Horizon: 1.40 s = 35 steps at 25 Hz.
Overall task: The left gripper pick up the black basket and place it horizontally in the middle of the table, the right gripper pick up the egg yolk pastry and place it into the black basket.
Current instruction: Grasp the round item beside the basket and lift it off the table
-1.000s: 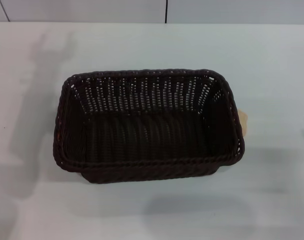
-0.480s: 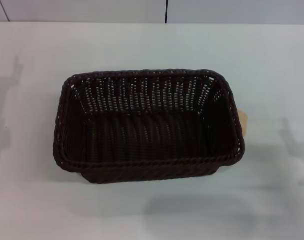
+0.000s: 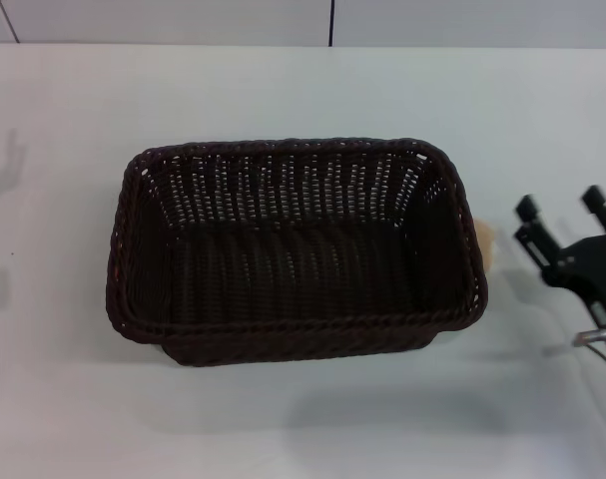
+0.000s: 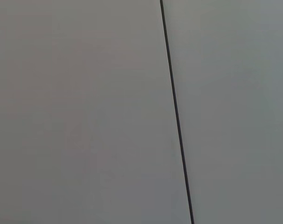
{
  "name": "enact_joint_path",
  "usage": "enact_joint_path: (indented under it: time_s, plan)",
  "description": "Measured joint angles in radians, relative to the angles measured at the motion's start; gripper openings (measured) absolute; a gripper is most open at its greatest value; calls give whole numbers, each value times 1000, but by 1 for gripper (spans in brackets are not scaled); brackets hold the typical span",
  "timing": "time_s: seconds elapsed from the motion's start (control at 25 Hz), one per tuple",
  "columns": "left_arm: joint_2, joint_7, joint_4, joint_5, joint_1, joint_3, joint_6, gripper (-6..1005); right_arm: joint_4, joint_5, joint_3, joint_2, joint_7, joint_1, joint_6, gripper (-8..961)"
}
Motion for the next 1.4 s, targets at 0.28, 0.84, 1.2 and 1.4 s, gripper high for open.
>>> enact_joint_path:
  time_s: [0.28, 0.84, 1.2, 1.4]
  plan:
    - [-1, -1, 1, 3, -13, 1, -8, 798, 13, 0, -37, 1, 0, 57, 108, 749]
    - [0, -2, 2, 7, -21, 7, -14, 798, 31, -19, -44, -1, -19, 98, 223, 744]
    - [1, -3, 2, 7, -19, 9, -14, 798, 29, -25, -41, 0, -30, 94, 228, 427]
    - [1, -3, 2, 7, -19, 10, -13, 798, 31, -26, -34, 0, -40, 83, 205, 247]
